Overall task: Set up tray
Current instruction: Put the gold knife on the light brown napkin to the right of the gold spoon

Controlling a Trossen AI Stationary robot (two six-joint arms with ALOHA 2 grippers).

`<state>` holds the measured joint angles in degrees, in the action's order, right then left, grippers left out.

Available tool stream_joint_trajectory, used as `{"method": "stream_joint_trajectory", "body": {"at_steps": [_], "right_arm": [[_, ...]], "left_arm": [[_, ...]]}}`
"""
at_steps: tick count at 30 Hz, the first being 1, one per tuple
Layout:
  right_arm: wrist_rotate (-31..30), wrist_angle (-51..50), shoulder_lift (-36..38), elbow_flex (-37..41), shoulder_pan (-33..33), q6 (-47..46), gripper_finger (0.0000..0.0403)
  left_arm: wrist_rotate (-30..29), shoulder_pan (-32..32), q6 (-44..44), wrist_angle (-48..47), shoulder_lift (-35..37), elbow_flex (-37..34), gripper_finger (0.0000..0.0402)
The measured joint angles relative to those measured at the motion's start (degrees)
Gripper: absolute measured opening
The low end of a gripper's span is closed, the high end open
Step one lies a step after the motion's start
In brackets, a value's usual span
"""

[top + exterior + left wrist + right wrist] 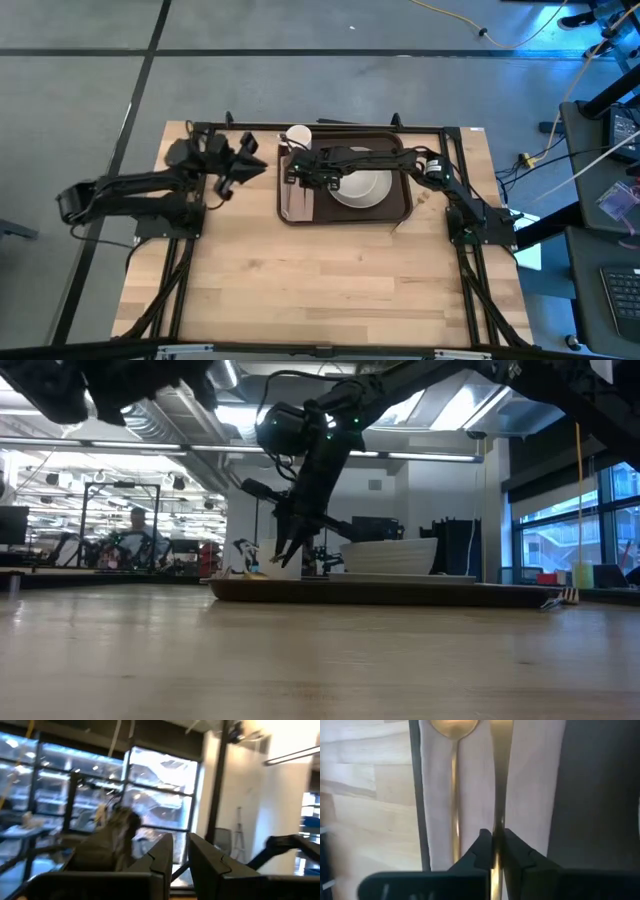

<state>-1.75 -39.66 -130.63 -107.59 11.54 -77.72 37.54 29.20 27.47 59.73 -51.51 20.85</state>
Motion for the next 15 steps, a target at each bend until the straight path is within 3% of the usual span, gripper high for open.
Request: {"method": "stream_joint_trajectory", "body": {"at_steps": [7,15], "right_arm": [[-1.3,-6.6,-0.1,-3.2,-0.2,0.2,0.0017],[-4.7,-10.0,0.0,-7.6,-0.6,-1.1,0.0017]], "left_arm": [[3.1,0.2,1.7,-5.4,6.0,0.0,0.0042],[4.6,0.1,0.4,-11.3,7.0,0.0,0.0036]]}}
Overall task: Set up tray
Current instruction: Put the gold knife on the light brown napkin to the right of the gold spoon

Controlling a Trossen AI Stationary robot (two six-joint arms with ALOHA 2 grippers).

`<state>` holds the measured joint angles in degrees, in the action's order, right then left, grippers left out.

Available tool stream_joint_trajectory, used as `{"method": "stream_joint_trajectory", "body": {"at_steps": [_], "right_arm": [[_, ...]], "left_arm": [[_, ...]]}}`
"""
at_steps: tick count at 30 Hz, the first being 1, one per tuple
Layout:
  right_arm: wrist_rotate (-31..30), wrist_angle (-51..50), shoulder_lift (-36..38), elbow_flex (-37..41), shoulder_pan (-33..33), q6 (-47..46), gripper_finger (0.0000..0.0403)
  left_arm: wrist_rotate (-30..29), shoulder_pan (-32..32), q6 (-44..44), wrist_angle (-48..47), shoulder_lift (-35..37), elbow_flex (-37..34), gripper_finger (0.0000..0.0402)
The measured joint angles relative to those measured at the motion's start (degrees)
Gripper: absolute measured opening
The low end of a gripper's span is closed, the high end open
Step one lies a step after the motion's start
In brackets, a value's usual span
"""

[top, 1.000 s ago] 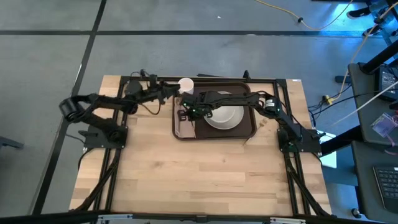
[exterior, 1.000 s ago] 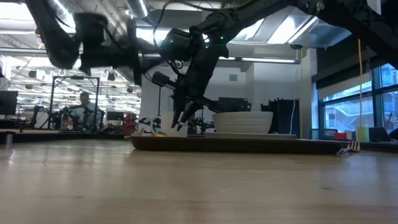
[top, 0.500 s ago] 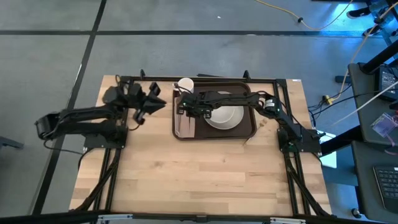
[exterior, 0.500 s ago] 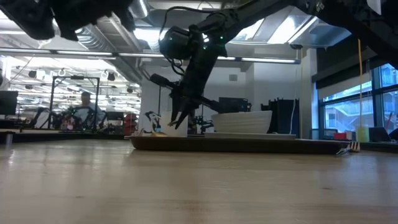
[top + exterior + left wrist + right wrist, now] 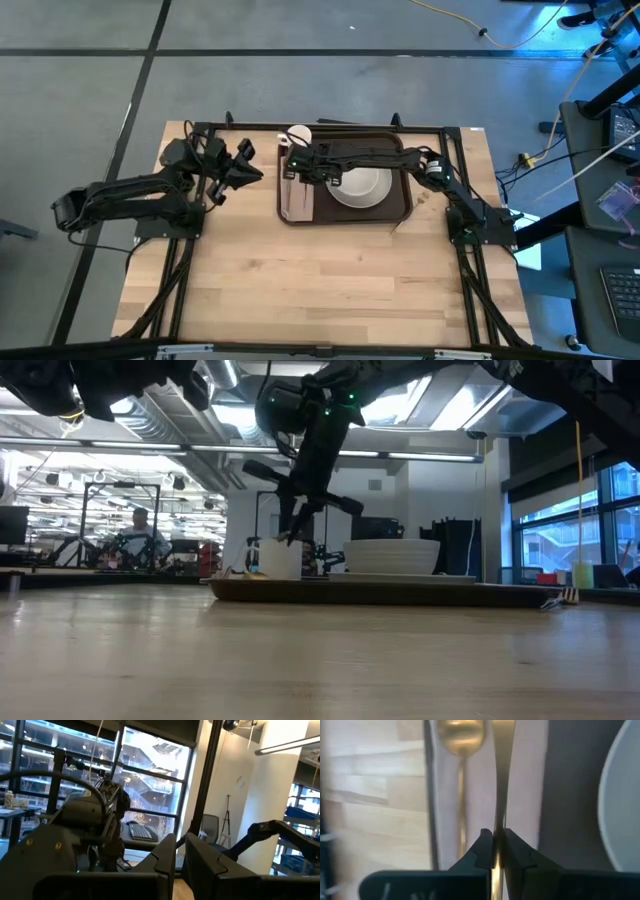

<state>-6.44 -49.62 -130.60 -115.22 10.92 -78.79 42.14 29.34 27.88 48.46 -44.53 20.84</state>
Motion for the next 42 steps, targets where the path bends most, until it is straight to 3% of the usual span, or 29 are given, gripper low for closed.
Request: {"method": "stream_joint_trajectory", "body": {"at_steps": [9,19,30,42], "right_arm": [[-1.6,-3.3,-0.1,-0.5,-0.5,-0.2,0.0017],[-4.7,-12.5,-2.0,-9.4,-1.4,2.1,0.0017],[-3.3,-11.3,-10.5,-12.8,-1.4,1.3,0.0017],[-3.0,-10.6,-11.5,-12.9,-0.5,2.6,0.0017]], "left_arm": [[1.6,0.0,-0.2,-0.3,0.0,0.0,0.0035],[2.8,0.0,-0.1,-0.3,0.0,0.0,0.0035],[3.2,0.0,0.4,-1.2,0.0,0.0,0.0035],[4.0,0.0,0.4,-1.2,0.0,0.0,0.0035]]}}
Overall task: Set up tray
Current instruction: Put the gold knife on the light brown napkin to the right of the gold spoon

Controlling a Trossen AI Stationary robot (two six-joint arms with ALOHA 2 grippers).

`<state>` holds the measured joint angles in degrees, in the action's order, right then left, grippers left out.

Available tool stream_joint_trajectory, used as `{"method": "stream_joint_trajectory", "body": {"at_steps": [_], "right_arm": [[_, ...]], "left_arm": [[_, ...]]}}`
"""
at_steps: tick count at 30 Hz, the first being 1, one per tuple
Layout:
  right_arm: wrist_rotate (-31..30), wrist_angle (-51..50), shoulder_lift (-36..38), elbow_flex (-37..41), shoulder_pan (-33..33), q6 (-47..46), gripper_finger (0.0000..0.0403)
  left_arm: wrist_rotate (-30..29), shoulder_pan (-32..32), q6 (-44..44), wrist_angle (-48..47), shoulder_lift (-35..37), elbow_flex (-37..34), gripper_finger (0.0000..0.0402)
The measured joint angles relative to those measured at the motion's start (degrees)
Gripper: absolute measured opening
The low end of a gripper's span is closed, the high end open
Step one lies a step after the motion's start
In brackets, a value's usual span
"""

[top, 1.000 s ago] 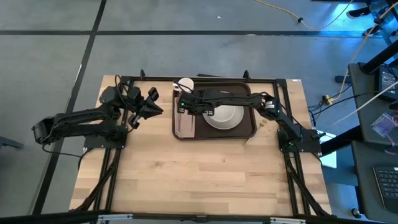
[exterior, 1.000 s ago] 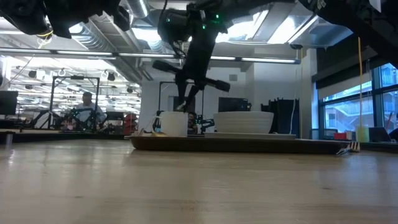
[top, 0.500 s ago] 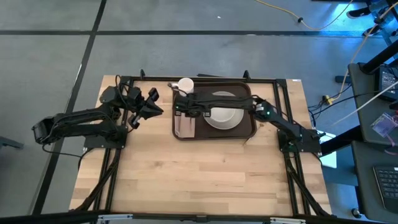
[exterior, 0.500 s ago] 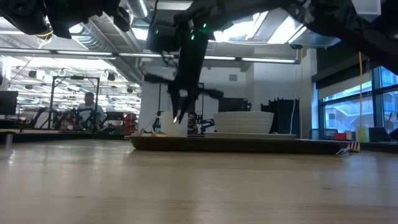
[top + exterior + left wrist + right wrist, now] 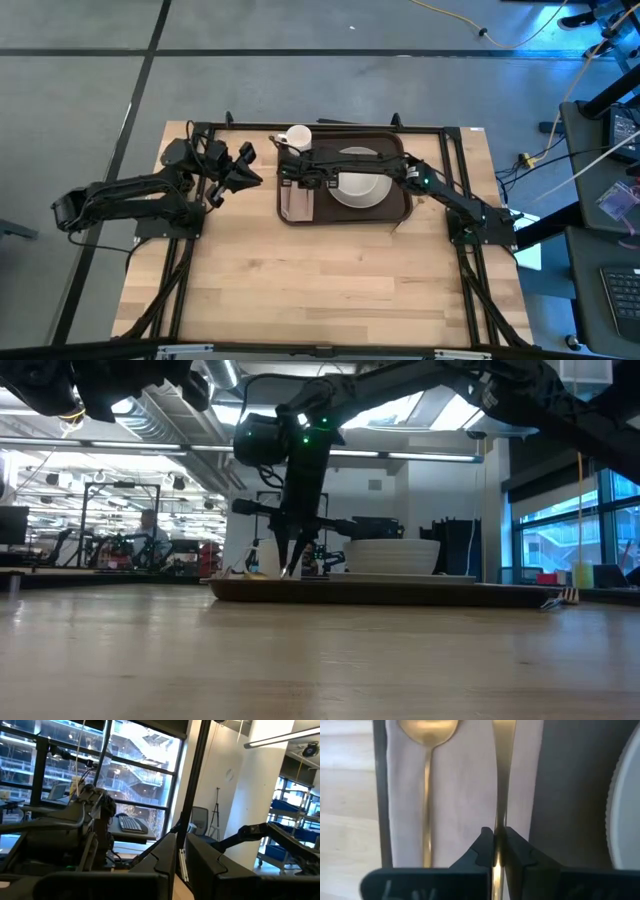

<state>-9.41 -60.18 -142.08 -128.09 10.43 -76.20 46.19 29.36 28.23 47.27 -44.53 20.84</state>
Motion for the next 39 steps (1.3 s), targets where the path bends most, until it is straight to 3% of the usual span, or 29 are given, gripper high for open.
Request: {"method": "stream_joint_trajectory", "body": {"at_steps": [28,39], "right_arm": [[-0.6,2.2,-2.4,0.1,0.2,-1.0,0.0034],[-0.4,2.2,-2.4,0.1,0.2,-1.0,0.0086]], "left_arm": [[0.0,0.0,-0.5,-1.2,0.0,0.0,0.0035],[0.0,0.0,-0.5,-1.2,0.0,0.0,0.0035]]}}
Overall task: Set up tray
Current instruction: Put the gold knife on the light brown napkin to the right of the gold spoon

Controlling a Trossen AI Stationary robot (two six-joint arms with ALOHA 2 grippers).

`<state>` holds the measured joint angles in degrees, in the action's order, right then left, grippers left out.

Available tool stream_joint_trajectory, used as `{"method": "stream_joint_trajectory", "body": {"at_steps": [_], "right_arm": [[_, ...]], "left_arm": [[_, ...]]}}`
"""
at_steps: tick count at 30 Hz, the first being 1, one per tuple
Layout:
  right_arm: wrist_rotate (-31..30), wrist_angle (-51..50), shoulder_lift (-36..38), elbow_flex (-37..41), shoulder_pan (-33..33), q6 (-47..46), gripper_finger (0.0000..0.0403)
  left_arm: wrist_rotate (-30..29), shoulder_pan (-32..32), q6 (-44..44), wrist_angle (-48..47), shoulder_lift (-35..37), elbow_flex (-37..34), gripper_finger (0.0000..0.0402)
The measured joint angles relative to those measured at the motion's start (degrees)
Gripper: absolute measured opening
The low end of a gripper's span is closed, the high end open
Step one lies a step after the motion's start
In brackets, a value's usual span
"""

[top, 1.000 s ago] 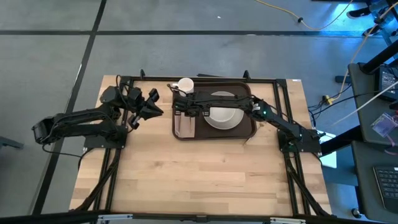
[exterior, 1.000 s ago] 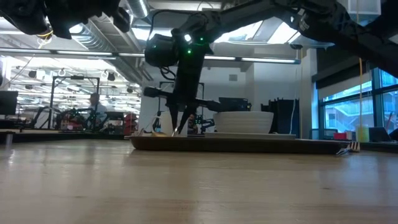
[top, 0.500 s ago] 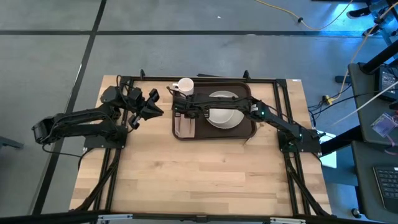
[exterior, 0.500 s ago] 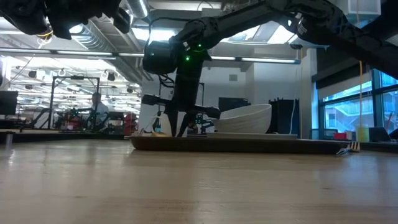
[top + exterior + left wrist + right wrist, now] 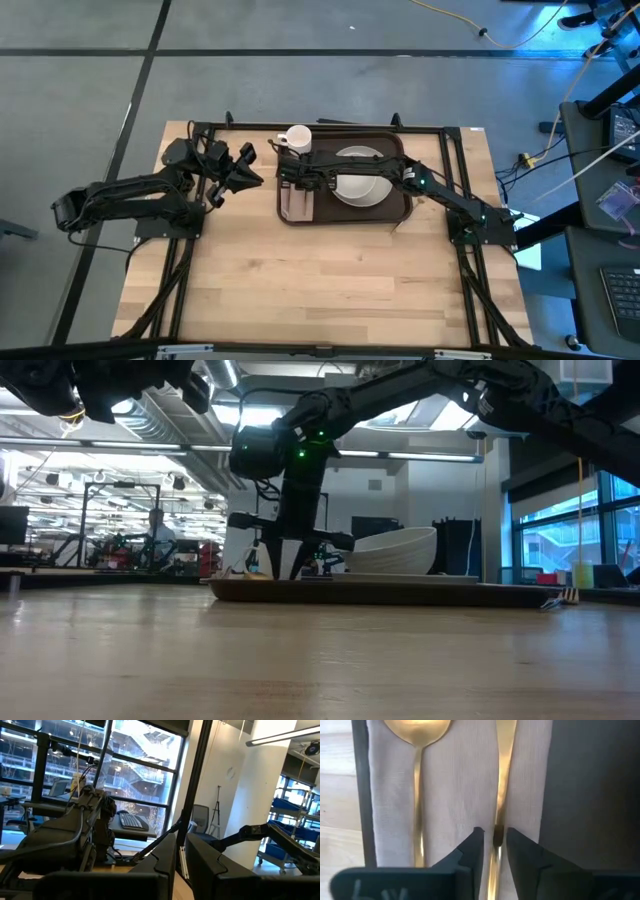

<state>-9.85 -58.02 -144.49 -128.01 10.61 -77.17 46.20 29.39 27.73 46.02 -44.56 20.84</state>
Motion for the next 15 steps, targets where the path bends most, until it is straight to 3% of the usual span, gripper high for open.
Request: {"method": "stream_joint_trajectory", "body": {"at_steps": [15], "right_arm": [[0.0,-3.6,2.2,-3.3,0.0,5.4,0.0099]], "left_arm": [[-0.2,0.0,0.0,0.0,0.0,0.0,0.0035]]}}
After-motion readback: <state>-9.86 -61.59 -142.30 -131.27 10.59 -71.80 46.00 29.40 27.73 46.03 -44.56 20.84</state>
